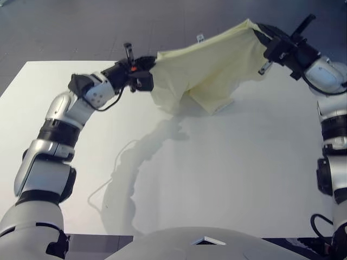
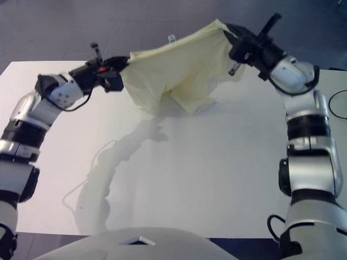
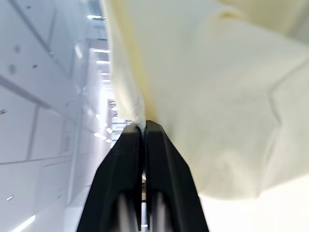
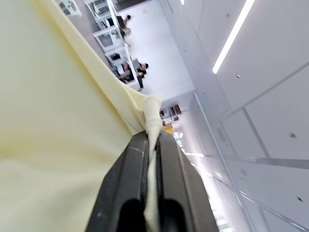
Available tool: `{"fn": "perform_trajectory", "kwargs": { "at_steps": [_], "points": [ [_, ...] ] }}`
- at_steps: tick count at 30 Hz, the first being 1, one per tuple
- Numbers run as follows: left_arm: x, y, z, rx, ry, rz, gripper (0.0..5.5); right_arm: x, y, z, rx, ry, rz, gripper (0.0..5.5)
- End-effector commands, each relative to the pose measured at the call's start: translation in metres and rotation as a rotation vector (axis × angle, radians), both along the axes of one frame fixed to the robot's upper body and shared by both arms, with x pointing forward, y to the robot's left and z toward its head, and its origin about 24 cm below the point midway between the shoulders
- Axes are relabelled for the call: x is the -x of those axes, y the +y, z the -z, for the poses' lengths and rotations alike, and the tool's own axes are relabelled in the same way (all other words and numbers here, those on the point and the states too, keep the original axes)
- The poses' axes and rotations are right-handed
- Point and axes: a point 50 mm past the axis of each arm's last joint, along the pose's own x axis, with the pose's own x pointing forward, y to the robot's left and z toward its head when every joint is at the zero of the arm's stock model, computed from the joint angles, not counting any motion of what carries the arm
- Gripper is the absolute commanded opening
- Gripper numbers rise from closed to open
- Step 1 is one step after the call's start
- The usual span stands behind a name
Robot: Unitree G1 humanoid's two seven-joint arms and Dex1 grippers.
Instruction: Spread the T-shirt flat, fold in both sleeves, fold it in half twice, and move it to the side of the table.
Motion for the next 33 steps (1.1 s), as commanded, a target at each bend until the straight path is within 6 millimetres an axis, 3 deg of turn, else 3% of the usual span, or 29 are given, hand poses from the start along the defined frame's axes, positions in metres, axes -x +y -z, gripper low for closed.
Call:
{"fn": "perform_trajectory", "kwargs": {
  "at_steps": [1, 8, 14, 21, 30, 33],
  "points": [
    [0.029, 0.008, 0.009, -0.08, 0.099, 0.034, 0.01, 0.042, -0.001, 0.016, 0.029, 0.106, -0.046, 0.0],
    [0.072, -0.004, 0.016, -0.118, 0.227, 0.164, 0.01, 0.095, 0.013, 0.047, 0.042, 0.34, -0.149, 0.0],
    [0.118, -0.014, 0.056, -0.202, 0.527, 0.296, 0.01, 0.139, 0.023, 0.09, 0.185, 0.611, -0.257, 0.0],
    [0.154, -0.02, 0.086, -0.324, 0.76, 0.397, 0.01, 0.165, 0.024, 0.118, 0.317, 0.81, -0.32, 0.0],
    [0.18, -0.024, 0.09, -0.348, 0.885, 0.48, 0.01, 0.193, 0.016, 0.135, 0.418, 1.015, -0.351, 0.0],
    [0.187, -0.024, 0.088, -0.336, 0.917, 0.493, 0.0, 0.201, 0.016, 0.134, 0.414, 1.049, -0.364, 0.63]
  ]
}}
